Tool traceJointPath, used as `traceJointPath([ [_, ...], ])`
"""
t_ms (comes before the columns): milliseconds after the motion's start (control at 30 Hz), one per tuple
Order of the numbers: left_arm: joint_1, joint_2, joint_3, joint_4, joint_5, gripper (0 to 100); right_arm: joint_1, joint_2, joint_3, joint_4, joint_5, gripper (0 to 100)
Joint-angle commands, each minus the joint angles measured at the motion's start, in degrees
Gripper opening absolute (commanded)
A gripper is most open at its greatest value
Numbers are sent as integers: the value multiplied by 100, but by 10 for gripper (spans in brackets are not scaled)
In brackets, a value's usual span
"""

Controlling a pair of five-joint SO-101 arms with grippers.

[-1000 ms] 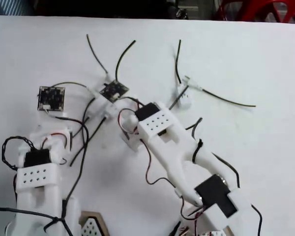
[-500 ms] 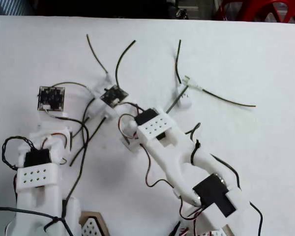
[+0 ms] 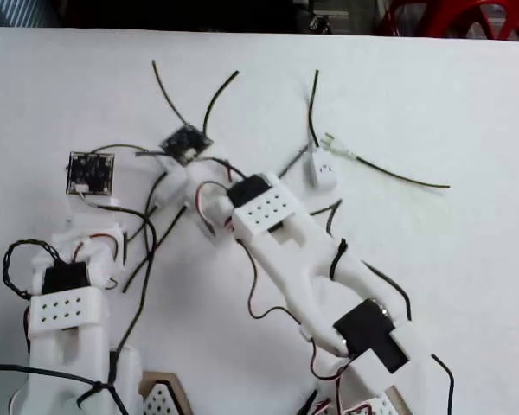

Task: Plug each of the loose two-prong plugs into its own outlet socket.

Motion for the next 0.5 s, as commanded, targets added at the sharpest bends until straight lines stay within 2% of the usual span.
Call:
traceJointPath([
  [0,-66,-171,-35,-114,35,24,-66,145,-756,-127,-9,18],
  [67,-66,-171,-35,-114,35,24,-66,312,-993,-92,-35,40],
  [233,-145,-171,-35,-114,35,24,-31,259,-1327,549,-53,220],
  [300,-189,-171,-35,-114,35,24,-22,13,-1459,936,-53,221],
  [467,-189,-171,-35,-114,35,24,303,-1051,-1600,1745,-53,151],
])
